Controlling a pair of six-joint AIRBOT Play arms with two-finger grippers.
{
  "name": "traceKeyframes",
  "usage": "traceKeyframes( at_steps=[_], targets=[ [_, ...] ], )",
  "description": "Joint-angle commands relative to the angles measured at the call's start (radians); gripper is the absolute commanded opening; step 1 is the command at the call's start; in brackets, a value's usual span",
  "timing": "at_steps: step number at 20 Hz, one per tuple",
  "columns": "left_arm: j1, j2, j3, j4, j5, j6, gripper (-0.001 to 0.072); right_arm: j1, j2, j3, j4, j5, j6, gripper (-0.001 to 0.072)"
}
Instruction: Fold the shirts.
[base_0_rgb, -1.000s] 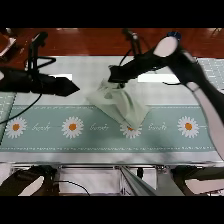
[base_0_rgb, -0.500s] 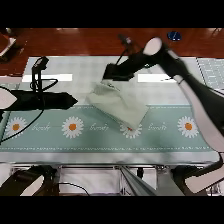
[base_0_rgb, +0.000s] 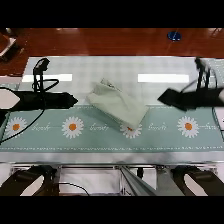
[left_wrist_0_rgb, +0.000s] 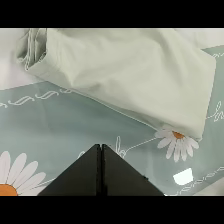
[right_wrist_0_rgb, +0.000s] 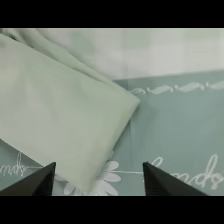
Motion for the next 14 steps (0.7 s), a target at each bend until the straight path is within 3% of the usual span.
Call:
traceKeyframes(
  at_steps=[1, 7, 12, 13, 14],
  targets=[
    [0.001, -0.001, 0.000, 0.000, 0.003, -0.001, 0.0016, 0.002, 0.192, -0.468, 0.241, -0.379, 0.138, 0.0614],
    [0.001, -0.011, 0.000, -0.014, 0.003, -0.001, 0.0017, 0.024, -0.162, -0.438, 0.563, -0.369, -0.253, 0.0614],
    [0.000, -0.036, 0.000, -0.030, 0.003, 0.000, 0.0017, 0.025, -0.491, -0.261, 0.788, -0.225, -0.508, 0.0600],
    [0.000, -0.040, 0.000, -0.030, 0.004, 0.000, 0.0017, 0.025, -0.542, -0.214, 0.795, -0.198, -0.521, 0.0567],
    [0.000, -0.042, 0.000, -0.030, 0.008, 0.000, 0.0017, 0.025, -0.583, -0.168, 0.792, -0.172, -0.529, 0.0446]
  ],
)
